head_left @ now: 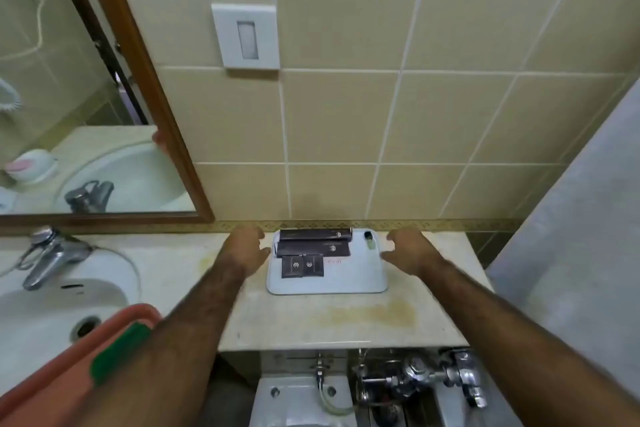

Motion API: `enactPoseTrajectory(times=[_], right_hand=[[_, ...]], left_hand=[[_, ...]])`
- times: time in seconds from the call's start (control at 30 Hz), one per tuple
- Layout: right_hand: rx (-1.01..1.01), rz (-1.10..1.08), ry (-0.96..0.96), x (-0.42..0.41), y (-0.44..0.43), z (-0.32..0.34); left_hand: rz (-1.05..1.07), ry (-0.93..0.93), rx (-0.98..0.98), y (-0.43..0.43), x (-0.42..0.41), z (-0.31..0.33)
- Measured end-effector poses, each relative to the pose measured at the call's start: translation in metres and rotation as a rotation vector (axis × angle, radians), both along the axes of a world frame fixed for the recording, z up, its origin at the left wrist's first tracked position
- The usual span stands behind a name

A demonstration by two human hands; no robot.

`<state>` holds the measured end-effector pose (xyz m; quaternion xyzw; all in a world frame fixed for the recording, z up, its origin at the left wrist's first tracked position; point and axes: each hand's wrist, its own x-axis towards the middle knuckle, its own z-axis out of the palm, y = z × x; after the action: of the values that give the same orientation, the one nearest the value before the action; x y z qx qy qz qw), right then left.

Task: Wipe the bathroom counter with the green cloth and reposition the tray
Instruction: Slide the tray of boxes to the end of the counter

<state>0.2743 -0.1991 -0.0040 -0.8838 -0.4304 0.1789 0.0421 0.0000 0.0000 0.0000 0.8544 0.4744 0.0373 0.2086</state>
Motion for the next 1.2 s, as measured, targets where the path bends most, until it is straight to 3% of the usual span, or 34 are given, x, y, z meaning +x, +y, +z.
enactPoseTrajectory(times=[0.23,0.67,0.93,1.2], right_hand=[[0.042,-0.254,0.161,0.021,-0.005,-0.084],[0.176,-0.363,0.179,0.028,0.017,-0.103],[0.274,-0.584,0.303,0.046,-0.06,-0.068],[0.517,-1.012,0.544,0.033,-0.213,-0.073]], left_hand=[[0.252,0.139,-0.126,-0.017,0.003,-0.081],[0.358,0.14,-0.097,-0.021,0.016,-0.099],[0.227,0.073,-0.047,-0.046,0.058,-0.072],[-0.131,0.093,0.062,-0.094,0.172,-0.059]])
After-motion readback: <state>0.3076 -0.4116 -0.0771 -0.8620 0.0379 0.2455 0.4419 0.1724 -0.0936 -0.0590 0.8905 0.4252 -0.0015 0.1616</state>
